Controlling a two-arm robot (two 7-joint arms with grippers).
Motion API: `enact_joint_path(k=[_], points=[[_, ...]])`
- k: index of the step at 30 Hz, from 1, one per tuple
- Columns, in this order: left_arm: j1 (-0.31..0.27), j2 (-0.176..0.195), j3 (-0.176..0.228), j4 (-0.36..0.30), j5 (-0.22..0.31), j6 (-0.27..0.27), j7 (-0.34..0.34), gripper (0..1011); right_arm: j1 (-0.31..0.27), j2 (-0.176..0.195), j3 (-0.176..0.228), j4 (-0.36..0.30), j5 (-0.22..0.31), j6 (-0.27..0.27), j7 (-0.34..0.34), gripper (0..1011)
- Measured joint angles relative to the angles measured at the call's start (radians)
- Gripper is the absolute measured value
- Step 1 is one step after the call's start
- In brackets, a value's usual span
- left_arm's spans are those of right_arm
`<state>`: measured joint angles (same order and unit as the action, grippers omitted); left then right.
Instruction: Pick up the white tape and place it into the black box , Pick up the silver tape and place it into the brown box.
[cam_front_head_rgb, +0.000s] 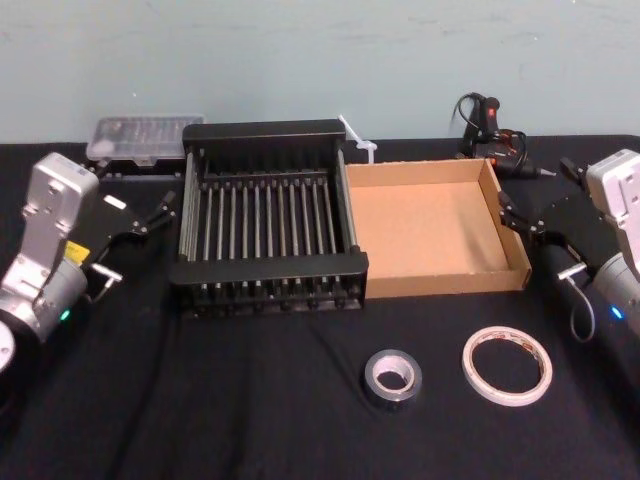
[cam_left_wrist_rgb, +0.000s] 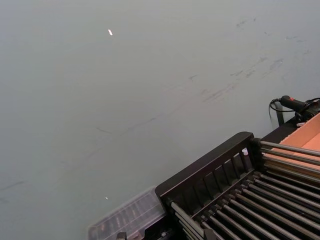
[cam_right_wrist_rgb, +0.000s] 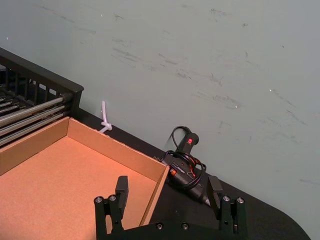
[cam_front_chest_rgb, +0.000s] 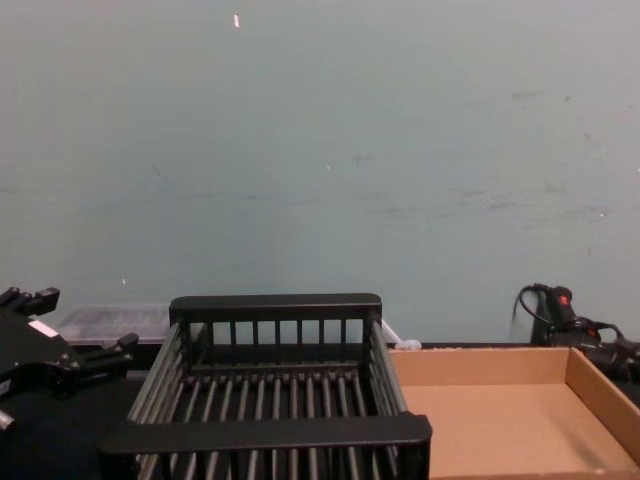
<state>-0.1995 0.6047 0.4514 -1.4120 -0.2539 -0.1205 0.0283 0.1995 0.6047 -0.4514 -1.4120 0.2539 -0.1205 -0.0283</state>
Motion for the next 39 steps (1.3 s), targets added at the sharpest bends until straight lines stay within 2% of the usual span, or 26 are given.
enact_joint_path(k=[35, 39], points=[[0.000, 0.000, 0.000, 0.000, 0.000, 0.000, 0.000, 1001, 0.000, 0.000, 0.000, 0.000, 0.000, 0.000, 0.000, 1002], [0.000, 0.000, 0.000, 0.000, 0.000, 0.000, 0.000, 1001, -0.028, 0.008, 0.028, -0.027, 0.020, 0.016, 0.007, 1002]])
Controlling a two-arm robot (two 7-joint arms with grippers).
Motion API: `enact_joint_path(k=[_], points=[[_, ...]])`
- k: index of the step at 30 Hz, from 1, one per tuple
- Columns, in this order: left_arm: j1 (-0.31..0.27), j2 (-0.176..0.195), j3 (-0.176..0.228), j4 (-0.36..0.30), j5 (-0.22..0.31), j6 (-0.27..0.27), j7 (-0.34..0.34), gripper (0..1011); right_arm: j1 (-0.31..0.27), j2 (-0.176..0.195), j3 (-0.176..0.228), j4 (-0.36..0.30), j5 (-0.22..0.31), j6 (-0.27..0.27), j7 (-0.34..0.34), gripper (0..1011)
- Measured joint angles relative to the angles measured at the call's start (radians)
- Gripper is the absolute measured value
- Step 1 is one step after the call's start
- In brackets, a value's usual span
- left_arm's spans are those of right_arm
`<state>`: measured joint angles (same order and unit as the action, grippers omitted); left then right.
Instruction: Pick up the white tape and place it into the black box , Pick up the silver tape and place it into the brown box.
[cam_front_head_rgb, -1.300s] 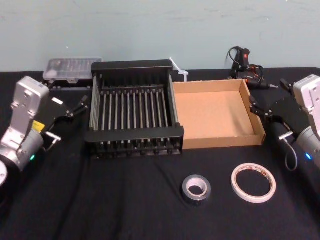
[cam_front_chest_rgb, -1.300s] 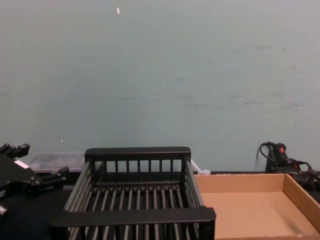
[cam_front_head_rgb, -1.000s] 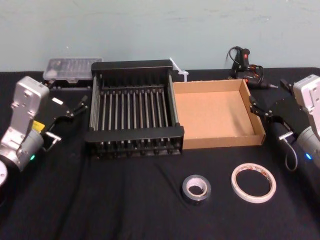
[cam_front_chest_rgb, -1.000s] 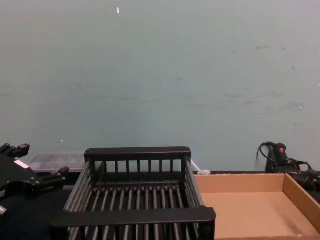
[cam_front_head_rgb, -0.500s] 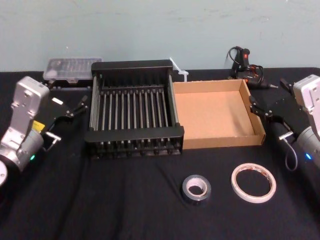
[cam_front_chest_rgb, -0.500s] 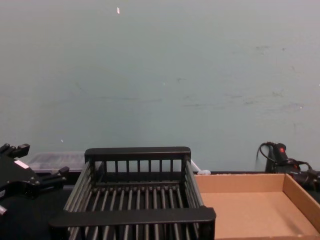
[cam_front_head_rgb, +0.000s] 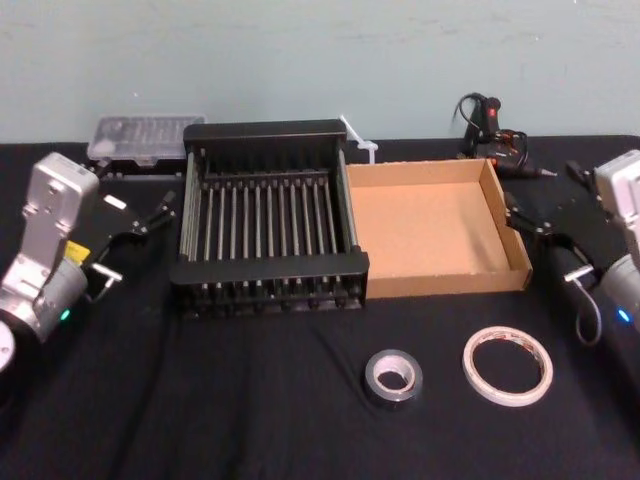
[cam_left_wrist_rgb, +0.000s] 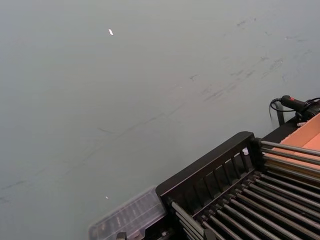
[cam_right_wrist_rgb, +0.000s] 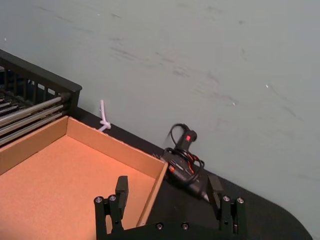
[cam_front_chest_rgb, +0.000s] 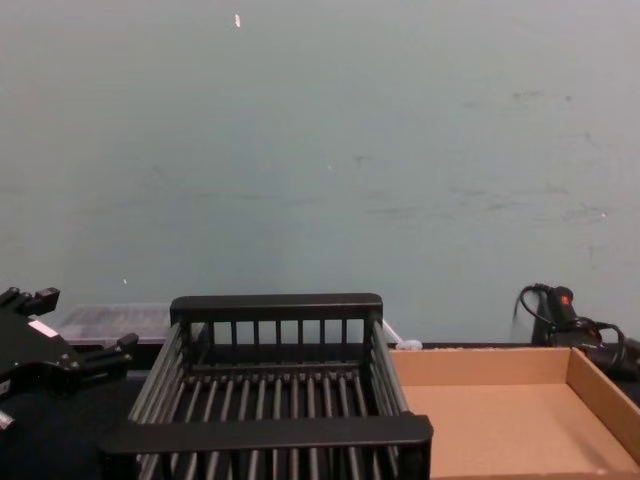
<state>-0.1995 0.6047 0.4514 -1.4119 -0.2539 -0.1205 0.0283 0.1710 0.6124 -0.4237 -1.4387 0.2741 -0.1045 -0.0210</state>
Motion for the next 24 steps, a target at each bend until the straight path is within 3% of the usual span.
enact_joint_path(k=[9, 24], points=[[0.000, 0.000, 0.000, 0.000, 0.000, 0.000, 0.000, 1001, -0.086, 0.032, 0.067, -0.088, 0.099, 0.061, 0.072, 1002], [0.000, 0.000, 0.000, 0.000, 0.000, 0.000, 0.000, 1001, -0.260, 0.107, 0.161, -0.277, 0.175, 0.167, 0.117, 1002]])
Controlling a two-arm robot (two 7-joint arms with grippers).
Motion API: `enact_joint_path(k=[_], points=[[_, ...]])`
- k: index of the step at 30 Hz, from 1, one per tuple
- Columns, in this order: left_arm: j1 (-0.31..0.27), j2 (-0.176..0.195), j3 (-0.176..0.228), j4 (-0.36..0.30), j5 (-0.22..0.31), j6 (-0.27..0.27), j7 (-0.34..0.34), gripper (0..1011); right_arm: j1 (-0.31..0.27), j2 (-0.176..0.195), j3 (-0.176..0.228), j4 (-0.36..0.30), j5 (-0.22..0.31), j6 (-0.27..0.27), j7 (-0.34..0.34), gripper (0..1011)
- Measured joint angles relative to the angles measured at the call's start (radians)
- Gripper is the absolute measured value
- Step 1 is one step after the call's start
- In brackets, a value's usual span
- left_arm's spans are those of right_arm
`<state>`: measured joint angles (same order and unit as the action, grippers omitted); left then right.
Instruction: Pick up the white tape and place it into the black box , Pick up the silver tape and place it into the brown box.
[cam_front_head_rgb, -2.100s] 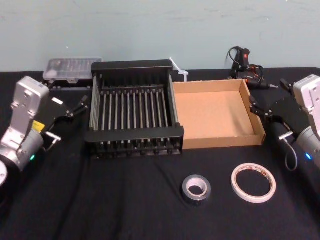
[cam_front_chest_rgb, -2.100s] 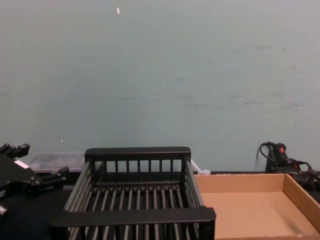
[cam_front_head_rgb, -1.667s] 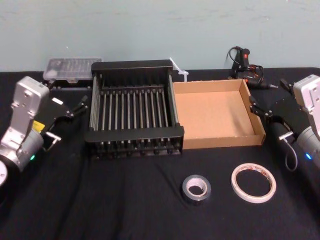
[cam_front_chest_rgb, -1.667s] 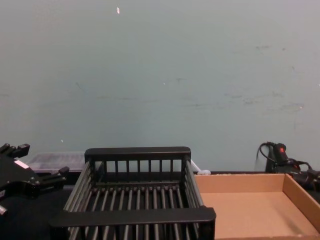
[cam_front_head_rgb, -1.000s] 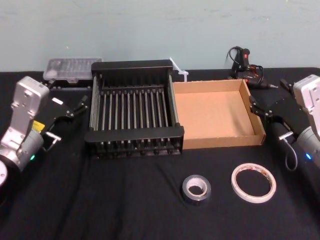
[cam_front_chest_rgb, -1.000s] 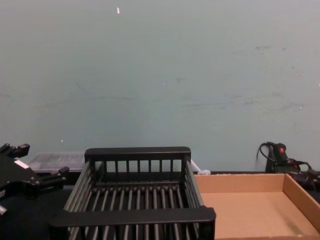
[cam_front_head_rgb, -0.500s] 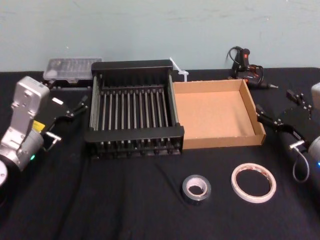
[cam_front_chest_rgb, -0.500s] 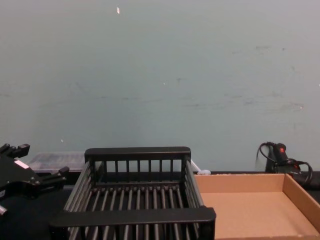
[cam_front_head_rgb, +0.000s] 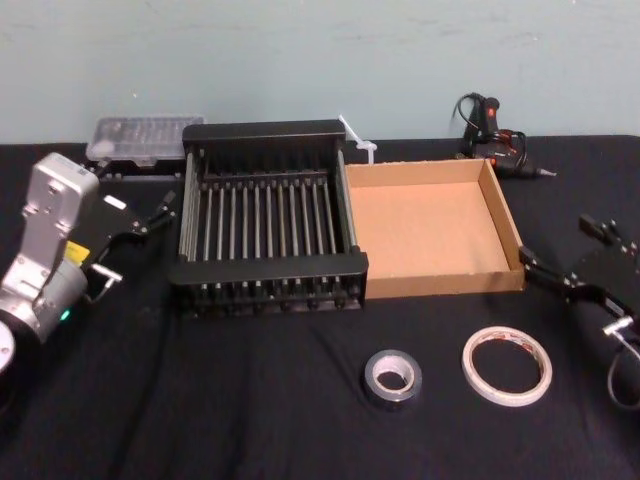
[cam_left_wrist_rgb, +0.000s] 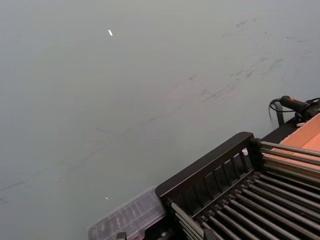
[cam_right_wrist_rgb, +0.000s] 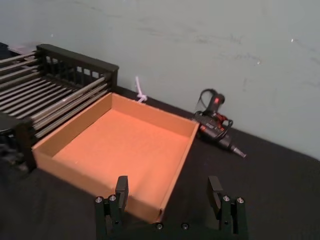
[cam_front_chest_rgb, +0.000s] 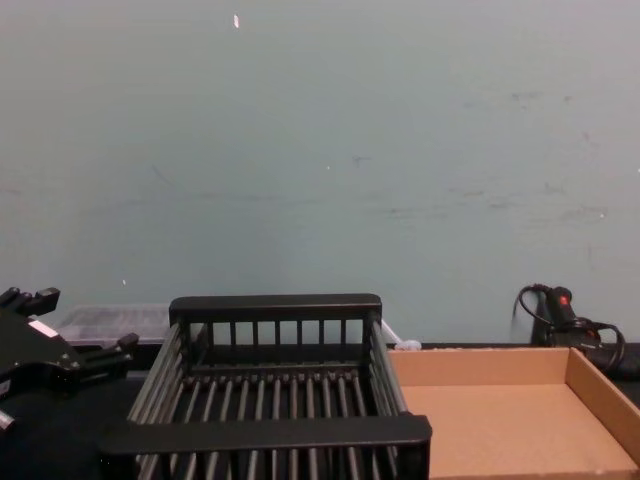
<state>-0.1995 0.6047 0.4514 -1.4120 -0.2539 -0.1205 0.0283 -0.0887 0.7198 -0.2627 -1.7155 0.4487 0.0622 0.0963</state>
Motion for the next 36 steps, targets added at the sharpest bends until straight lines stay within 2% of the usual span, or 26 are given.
enact_joint_path(k=[5, 16, 24, 36], points=[[0.000, 0.000, 0.000, 0.000, 0.000, 0.000, 0.000, 1001, -0.072, 0.021, 0.050, -0.060, 0.052, 0.038, 0.024, 1002], [0.000, 0.000, 0.000, 0.000, 0.000, 0.000, 0.000, 1001, -0.162, 0.046, 0.097, -0.125, 0.065, 0.085, 0.051, 1002], [0.000, 0.000, 0.000, 0.000, 0.000, 0.000, 0.000, 1001, -0.169, 0.029, 0.096, -0.108, 0.060, 0.104, 0.072, 1002], [0.000, 0.000, 0.000, 0.000, 0.000, 0.000, 0.000, 1001, -0.139, -0.018, 0.065, -0.036, 0.022, 0.119, 0.110, 1002]])
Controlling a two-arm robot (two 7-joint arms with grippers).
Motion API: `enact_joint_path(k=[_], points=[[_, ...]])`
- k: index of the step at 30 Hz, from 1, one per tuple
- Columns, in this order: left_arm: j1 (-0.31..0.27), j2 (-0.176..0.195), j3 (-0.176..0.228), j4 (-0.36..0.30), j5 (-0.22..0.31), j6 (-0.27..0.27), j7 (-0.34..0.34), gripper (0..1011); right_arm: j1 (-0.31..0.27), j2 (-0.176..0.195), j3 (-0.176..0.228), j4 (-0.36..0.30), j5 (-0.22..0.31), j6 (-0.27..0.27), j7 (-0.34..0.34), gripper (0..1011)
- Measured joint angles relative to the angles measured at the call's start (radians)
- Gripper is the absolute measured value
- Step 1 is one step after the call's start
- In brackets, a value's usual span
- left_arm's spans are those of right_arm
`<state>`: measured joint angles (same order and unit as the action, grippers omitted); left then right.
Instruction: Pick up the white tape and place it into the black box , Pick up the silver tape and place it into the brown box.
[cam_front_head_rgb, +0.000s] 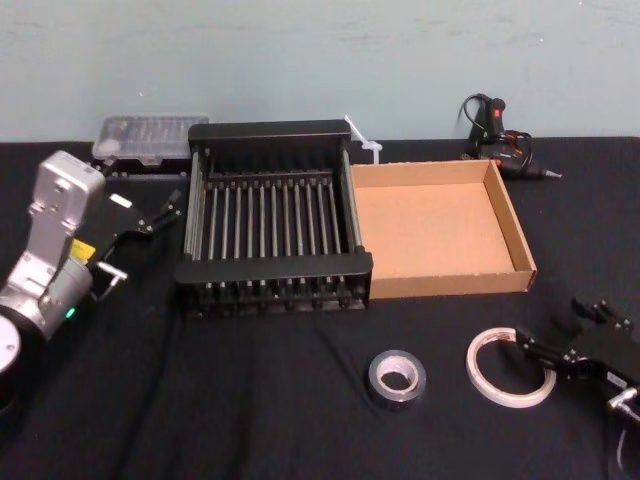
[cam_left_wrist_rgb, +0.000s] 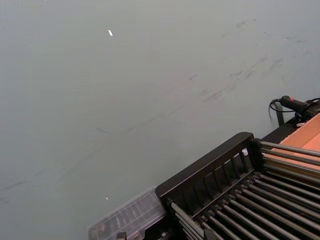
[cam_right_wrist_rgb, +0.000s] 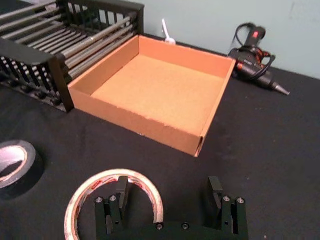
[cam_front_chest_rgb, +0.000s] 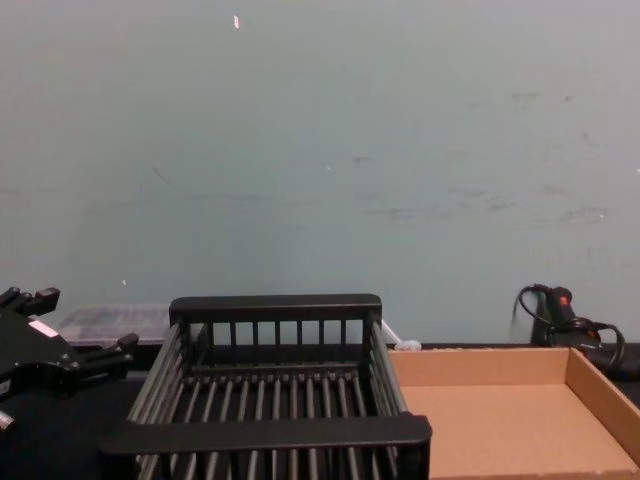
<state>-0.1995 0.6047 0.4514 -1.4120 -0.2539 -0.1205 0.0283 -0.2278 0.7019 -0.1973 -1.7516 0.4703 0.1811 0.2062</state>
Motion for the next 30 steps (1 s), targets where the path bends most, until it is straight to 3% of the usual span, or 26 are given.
enact_joint_path(k=[14, 30], points=[[0.000, 0.000, 0.000, 0.000, 0.000, 0.000, 0.000, 1001, 0.020, -0.039, -0.008, 0.047, -0.036, 0.018, 0.033, 1002], [0.000, 0.000, 0.000, 0.000, 0.000, 0.000, 0.000, 1001, 0.020, -0.068, 0.010, 0.063, -0.076, 0.035, 0.057, 1002]])
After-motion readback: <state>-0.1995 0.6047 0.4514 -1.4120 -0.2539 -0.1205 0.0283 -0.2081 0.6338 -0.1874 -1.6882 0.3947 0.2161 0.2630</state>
